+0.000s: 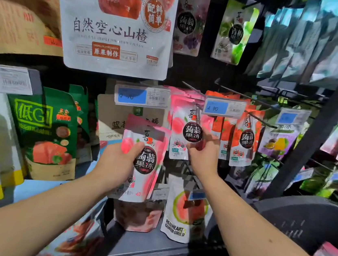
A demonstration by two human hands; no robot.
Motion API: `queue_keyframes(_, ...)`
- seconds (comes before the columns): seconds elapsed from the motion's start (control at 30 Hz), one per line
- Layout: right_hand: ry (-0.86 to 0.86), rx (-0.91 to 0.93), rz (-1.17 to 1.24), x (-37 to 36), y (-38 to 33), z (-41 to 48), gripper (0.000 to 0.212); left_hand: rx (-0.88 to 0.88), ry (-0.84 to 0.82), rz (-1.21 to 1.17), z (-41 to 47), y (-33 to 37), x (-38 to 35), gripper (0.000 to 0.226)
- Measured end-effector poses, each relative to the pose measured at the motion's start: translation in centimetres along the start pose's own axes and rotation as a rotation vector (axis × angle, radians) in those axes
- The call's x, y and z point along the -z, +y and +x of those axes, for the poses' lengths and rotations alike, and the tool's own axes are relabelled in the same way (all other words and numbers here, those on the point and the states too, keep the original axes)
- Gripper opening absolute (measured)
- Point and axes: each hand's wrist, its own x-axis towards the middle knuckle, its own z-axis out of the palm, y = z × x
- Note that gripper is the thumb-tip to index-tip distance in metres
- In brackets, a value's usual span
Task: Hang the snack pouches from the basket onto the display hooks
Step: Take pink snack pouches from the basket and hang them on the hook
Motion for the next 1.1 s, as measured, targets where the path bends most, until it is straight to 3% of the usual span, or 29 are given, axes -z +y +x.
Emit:
queue_keyframes(0.13,-0.053,-0.041,-0.067,-1.9,4.7,3.0,0.056,-0.001,-0.028,0.000,0.0,-0.4,0.0,0.053)
queue_keyframes(0.23,-0.014,-0.060,-0.084,0.4,-0.4,-0.3,0.036,-0.026,-0.031,0.010,-0.3,0.3,-0.6,0.049)
queue_keyframes(0.33,-0.018,-0.036,-0.075,3.2,-2.9,-3.7,0.030,-0.043,-0.035,-0.064,-0.7,1.1,-1.7,0.040)
queue_keyframes(0.43,-0.115,0.065,0.035,6.0,-4.4,-7.1,0.046,-0.067,-0.069,-0.139,-0.8,1.8,-3.2,0.035)
queue_keyframes(0.63,-0.396,0.006,0.157,8.1,-4.6,-10.4,0.091,-0.040,-0.096,-0.279,-1.2,3.1,-6.6,0.036)
queue_keyframes(0.8,-0.296,0.029,0.107,8.7,-3.8,-10.3,0.098,-0.046,-0.159,-0.328,-1.8,4.3,-8.4,0.036)
queue_keyframes(0.93,-0.182,0.047,0.113,9.3,-3.9,-9.6,0.092,-0.116,-0.217,-0.223,-2.4,5.1,-8.6,0.017)
queue_keyframes(1.1,-0.129,0.053,0.108,9.5,-4.0,-8.5,0.089,-0.322,-0.197,-0.054,-2.2,3.9,-8.3,0.049)
